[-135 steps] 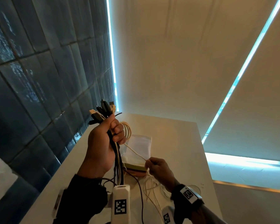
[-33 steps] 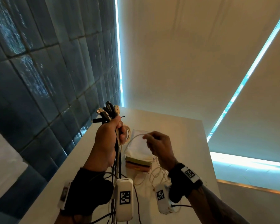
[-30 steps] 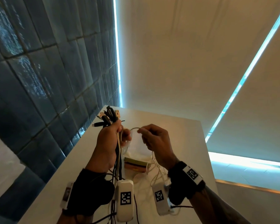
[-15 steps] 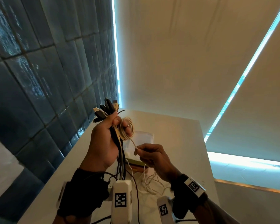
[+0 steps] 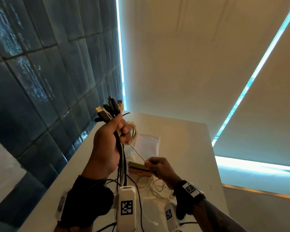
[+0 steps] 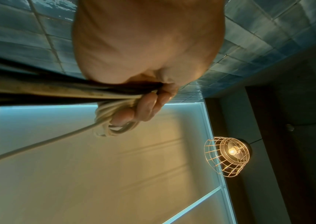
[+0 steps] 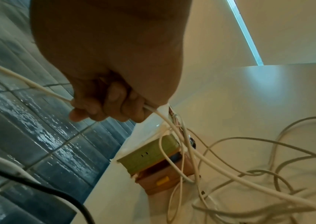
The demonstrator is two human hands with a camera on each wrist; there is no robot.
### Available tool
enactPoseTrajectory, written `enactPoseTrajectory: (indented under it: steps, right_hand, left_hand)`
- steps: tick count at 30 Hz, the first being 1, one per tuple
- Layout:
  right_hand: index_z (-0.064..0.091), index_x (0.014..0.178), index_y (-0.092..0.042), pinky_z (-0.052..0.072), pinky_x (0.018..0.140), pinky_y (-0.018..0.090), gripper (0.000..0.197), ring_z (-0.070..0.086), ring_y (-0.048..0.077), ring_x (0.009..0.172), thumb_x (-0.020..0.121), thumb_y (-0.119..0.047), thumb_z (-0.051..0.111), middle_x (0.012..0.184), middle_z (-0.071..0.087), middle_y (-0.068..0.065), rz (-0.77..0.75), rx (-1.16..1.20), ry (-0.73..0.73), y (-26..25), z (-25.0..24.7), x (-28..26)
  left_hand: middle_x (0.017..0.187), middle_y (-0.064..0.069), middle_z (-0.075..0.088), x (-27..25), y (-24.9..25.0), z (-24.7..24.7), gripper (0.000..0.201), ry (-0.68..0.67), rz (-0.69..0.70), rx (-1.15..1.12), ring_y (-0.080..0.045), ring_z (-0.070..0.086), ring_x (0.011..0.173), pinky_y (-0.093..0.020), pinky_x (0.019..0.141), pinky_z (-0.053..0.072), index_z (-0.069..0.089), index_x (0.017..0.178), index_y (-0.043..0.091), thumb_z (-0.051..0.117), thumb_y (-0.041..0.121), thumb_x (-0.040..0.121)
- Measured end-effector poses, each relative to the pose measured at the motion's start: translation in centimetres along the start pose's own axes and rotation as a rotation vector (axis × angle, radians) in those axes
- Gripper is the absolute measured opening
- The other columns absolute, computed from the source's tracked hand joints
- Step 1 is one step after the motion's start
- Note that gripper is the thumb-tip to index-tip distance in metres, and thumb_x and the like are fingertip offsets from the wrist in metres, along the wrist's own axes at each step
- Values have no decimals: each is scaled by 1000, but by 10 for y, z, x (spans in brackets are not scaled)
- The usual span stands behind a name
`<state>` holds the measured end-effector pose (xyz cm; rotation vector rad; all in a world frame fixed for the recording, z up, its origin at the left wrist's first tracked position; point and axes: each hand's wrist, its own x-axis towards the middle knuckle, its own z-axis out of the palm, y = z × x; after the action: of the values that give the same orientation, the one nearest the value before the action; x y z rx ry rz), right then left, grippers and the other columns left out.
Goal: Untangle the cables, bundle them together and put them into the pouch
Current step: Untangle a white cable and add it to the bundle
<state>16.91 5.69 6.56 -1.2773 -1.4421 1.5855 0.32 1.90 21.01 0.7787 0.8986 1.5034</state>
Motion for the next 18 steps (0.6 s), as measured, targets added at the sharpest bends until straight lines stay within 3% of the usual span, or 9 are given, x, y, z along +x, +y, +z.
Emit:
enactPoseTrajectory:
  steps: [5, 9, 13, 18]
  right_hand:
    - [60, 65, -13, 32, 42, 12, 28, 41, 5, 46, 91, -3, 56, 55, 48, -6, 42, -119, 35, 18, -6, 16]
    - [68, 78, -4, 33, 40, 15, 17, 43, 3, 43, 90, -8, 57, 59, 52, -2, 47, -192, 175, 6, -9, 25]
    - [64, 90, 6, 29, 39, 19, 15, 37, 10, 46, 91, -8, 60, 58, 49, 0, -157, 57, 241, -48, -9, 19]
    - [62, 91, 2, 27, 41, 18, 10, 33, 9, 46, 93, -7, 57, 57, 51, -5, -435, 194, 11, -103, 5, -10]
  left_hand:
    - [60, 2, 40, 3, 4, -4, 39, 16, -2, 27, -12, 26, 49, -31, 56, 24, 39, 61, 19, 42, 29, 99]
    - [57, 2, 45, 3, -3, -6, 39, 65, -38, 103, -12, 31, 46, -30, 54, 27, 40, 62, 18, 42, 28, 99]
    - [57, -1, 48, 7, -13, -10, 38, 161, -75, 85, -12, 38, 45, -29, 54, 28, 38, 64, 17, 41, 27, 100]
    - [61, -3, 65, 12, -25, -7, 35, 250, -106, 138, -18, 61, 61, -31, 63, 40, 44, 67, 16, 44, 29, 100]
